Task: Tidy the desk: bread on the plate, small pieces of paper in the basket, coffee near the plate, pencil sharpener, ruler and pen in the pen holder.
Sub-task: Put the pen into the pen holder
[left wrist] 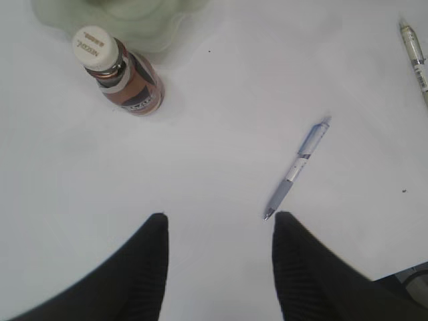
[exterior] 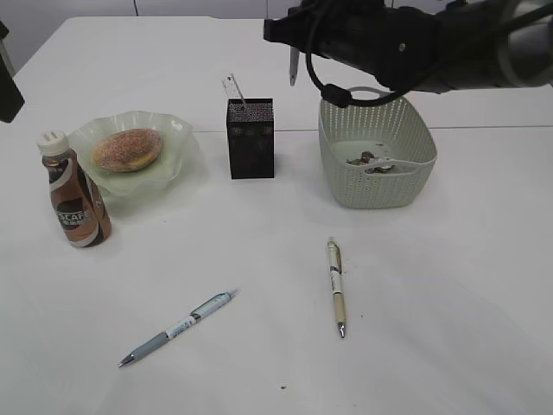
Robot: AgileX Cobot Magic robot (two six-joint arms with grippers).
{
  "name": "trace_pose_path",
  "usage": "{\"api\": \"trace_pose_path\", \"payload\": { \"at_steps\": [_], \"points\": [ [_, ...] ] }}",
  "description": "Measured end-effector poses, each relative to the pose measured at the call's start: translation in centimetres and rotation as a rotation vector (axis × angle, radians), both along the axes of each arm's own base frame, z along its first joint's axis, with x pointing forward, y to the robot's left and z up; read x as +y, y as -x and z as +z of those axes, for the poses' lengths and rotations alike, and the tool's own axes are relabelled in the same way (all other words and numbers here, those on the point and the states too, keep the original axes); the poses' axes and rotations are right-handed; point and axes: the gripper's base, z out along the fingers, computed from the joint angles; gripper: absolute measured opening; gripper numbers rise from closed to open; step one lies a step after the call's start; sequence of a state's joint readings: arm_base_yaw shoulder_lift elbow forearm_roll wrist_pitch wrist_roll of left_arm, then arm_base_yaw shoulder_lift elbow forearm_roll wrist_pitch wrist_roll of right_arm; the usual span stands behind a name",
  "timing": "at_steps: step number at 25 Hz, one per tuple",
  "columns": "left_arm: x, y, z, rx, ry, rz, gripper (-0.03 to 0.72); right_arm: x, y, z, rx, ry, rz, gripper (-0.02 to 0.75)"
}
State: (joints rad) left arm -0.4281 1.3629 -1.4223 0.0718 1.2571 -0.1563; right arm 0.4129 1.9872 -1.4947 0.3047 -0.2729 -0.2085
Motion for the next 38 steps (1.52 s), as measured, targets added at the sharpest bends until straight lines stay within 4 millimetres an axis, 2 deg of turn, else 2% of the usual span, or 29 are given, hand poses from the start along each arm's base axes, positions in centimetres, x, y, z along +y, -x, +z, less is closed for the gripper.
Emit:
{"api": "trace_pose_path", "payload": {
  "at_steps": [4,10,20,23,27,31,35,38],
  "points": [
    [0.0,-0.2,-0.2,0.001,-0.014,0.002,0.370,1.4,-3.0,-0.7,0.005,-0.059,0.003,0.058],
    [0.2,-0.4,-0.3,-0.006,-0.038,0.005,0.370,2.8,-5.7,-4.3,0.074,-0.083,0.010,0.058],
    [0.2,-0.4,-0.2,-0.011,-0.045,0.006,0.370,3.8,-7.8,-6.8,0.093,-0.079,0.019,0.058],
    [0.2,-0.4,-0.2,-0.011,-0.045,0.006,0.370,3.9,-7.9,-8.0,0.119,-0.052,0.028,0.058],
    [0.2,-0.4,-0.2,-0.011,-0.045,0.006,0.370,4.0,-7.9,-8.3,0.138,-0.046,0.032,0.064],
    [0.2,-0.4,-0.2,-0.011,-0.046,0.006,0.370,4.0,-7.9,-8.4,0.147,-0.041,0.036,0.165],
    [0.2,-0.4,-0.2,-0.011,-0.046,0.006,0.370,4.0,-7.9,-8.4,0.159,-0.035,0.040,0.352],
    [0.2,-0.4,-0.2,-0.011,-0.046,0.006,0.370,4.1,-7.8,-8.6,0.181,-0.028,0.046,0.400]
  ]
}}
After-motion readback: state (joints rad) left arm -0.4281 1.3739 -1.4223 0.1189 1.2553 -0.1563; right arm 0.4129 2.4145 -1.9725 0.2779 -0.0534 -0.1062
